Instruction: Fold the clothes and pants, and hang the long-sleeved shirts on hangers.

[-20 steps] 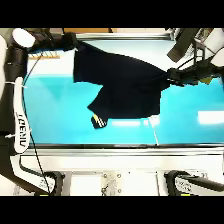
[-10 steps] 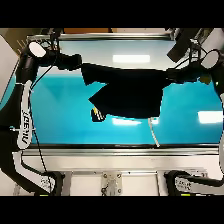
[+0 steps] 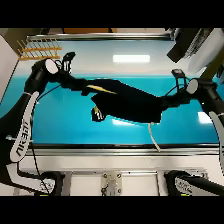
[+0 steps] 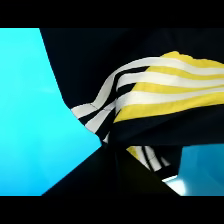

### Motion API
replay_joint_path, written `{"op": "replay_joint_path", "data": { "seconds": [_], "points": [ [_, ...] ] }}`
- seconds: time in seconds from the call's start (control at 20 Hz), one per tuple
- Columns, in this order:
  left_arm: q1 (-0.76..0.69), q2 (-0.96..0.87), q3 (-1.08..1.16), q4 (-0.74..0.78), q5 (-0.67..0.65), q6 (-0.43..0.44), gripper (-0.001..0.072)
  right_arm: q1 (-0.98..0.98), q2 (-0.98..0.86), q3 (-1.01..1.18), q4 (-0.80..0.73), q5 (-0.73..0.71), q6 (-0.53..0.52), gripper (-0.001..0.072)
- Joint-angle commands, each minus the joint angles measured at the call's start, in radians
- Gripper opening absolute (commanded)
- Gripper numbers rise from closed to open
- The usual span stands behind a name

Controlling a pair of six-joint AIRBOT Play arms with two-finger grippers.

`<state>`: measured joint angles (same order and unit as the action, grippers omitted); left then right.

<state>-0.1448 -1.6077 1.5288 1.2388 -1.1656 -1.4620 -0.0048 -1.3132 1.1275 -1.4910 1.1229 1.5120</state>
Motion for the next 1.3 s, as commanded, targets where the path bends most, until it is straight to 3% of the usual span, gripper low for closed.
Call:
{"op": "replay_joint_path", "data": {
  "seconds": [0.0,0.2,0.4,0.45,0.5,0.55,0.6,0.9,1.05,1.1,1.15,1.2,1.25],
  "points": [
    [0.006,0.102,-0.249,0.017,0.08,0.01,0.0009,0.032,0.03,-0.157,-0.009,-0.018,-0.013,0.0007],
    [0.005,0.158,-0.414,0.015,0.16,0.018,0.0009,0.086,0.034,-0.222,-0.008,-0.011,-0.024,0.0009],
    [0.005,0.159,-0.469,-0.015,0.159,0.02,0.0021,0.101,0.046,-0.222,0.04,-0.003,-0.021,0.002],
    [0.006,0.163,-0.464,-0.038,0.156,0.03,0.0261,0.101,0.06,-0.221,0.05,0.003,-0.027,0.0026],
    [0.006,0.174,-0.447,-0.045,0.153,0.03,0.0515,0.101,0.084,-0.219,0.055,0.008,-0.039,0.0178],
    [0.007,0.19,-0.425,-0.053,0.148,0.03,0.0552,0.1,0.114,-0.218,0.054,0.016,-0.048,0.0421],
    [0.008,0.211,-0.398,-0.061,0.141,0.029,0.0553,0.093,0.153,-0.214,0.055,0.032,-0.048,0.0583],
    [-0.017,0.357,-0.359,-0.063,0.099,-0.002,0.0552,-0.11,0.35,-0.227,0.095,0.095,-0.047,0.0597],
    [-0.081,0.41,-0.425,-0.064,0.108,-0.034,0.0537,-0.349,0.322,-0.29,0.305,0.074,-0.133,0.0599],
    [-0.11,0.423,-0.451,-0.064,0.124,-0.039,0.0256,-0.435,0.292,-0.323,0.406,0.071,-0.183,0.0601],
    [-0.143,0.433,-0.478,-0.063,0.147,-0.038,0.0018,-0.51,0.256,-0.355,0.504,0.066,-0.233,0.0603],
    [-0.177,0.437,-0.496,-0.064,0.166,-0.039,0.0009,-0.581,0.207,-0.388,0.606,0.057,-0.284,0.0614],
    [-0.213,0.436,-0.505,-0.064,0.175,-0.039,0.0009,-0.633,0.154,-0.409,0.685,0.051,-0.326,0.0717]
  ]
}}
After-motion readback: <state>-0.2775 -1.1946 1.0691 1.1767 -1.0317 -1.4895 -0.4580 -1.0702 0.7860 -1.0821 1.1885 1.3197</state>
